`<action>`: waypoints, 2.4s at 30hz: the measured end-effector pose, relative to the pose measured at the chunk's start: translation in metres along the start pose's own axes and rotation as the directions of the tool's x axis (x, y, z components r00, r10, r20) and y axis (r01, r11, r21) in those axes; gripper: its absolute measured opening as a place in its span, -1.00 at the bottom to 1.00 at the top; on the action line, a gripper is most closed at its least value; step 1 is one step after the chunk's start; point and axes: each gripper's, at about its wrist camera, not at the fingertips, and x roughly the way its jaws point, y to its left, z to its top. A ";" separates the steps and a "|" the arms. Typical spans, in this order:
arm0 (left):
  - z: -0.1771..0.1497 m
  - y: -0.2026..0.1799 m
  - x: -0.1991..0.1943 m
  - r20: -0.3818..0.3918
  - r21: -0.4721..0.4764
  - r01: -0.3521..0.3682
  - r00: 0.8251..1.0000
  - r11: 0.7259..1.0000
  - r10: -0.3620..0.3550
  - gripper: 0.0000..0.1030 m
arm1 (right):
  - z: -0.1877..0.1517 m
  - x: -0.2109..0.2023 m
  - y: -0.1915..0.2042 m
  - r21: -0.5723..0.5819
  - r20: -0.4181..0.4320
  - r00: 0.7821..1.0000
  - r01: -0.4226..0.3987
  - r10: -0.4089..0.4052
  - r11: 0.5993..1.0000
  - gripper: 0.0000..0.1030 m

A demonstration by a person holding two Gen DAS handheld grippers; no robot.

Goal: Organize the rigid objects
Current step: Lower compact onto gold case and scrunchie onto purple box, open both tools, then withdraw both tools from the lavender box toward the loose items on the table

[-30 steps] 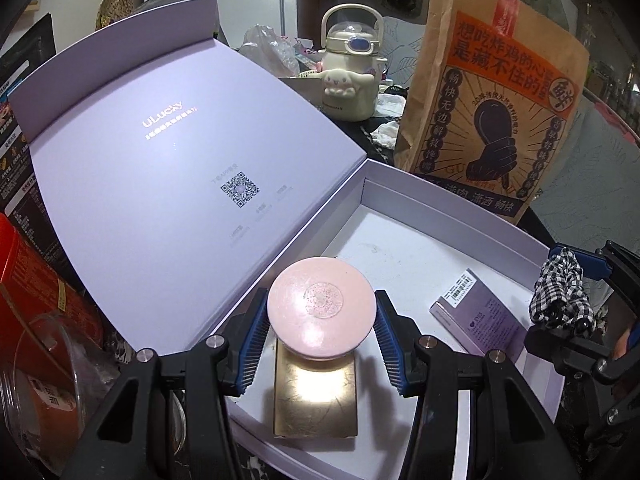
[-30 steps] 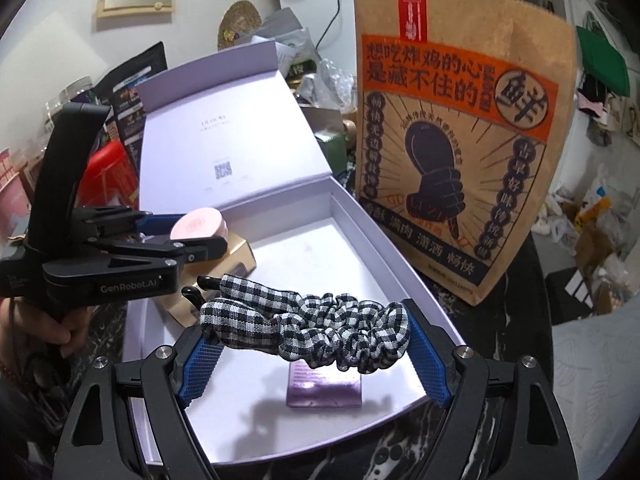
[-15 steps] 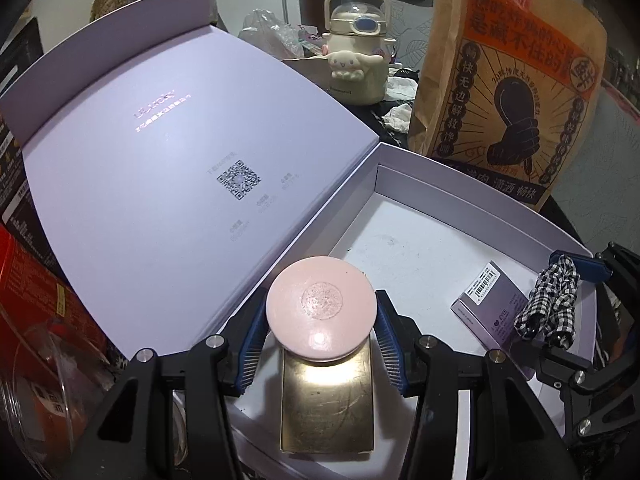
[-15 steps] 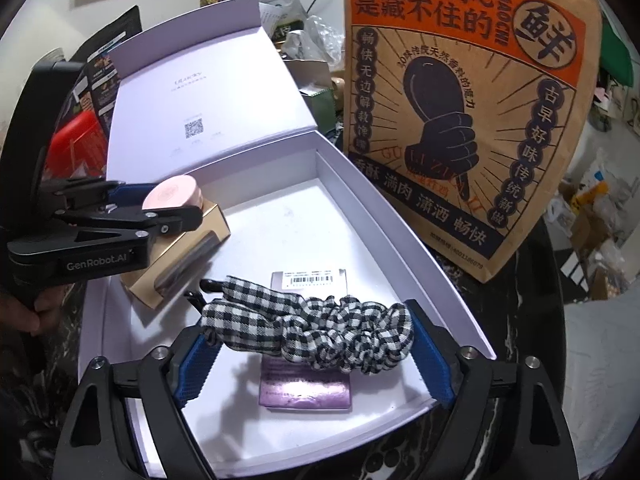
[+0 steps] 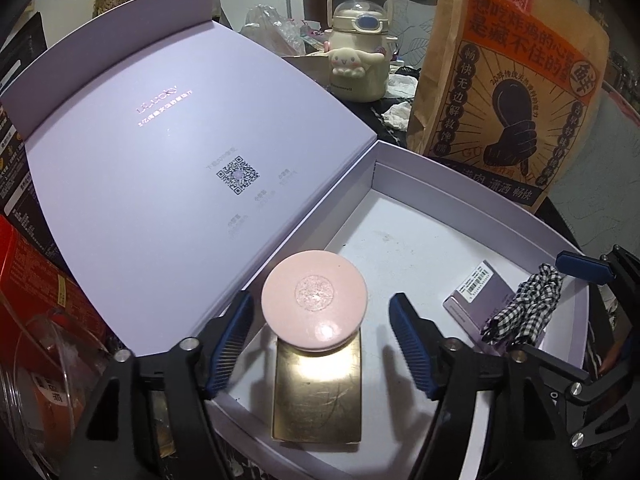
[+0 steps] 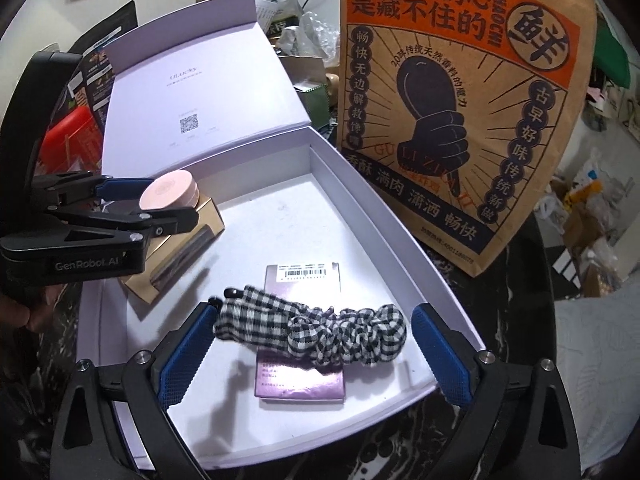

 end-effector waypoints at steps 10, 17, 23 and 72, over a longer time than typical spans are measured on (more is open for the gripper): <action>0.000 0.004 -0.015 0.043 -0.008 -0.017 0.999 1.000 0.017 0.76 | 0.000 -0.013 -0.003 0.036 0.003 1.000 0.021 -0.021 0.999 0.92; 0.002 0.005 -0.026 0.072 -0.014 -0.016 0.997 1.000 0.017 0.76 | 0.002 -0.022 0.001 0.033 0.013 0.999 0.030 -0.030 0.999 0.92; 0.005 0.006 -0.040 0.098 -0.019 -0.011 0.995 1.000 0.013 0.76 | 0.004 -0.036 0.004 0.036 0.039 0.999 0.034 -0.035 0.999 0.91; -0.067 -0.025 -0.156 0.213 -0.011 0.027 0.977 1.000 -0.024 0.76 | -0.055 -0.154 0.035 0.062 0.200 0.974 0.100 -0.110 0.993 0.92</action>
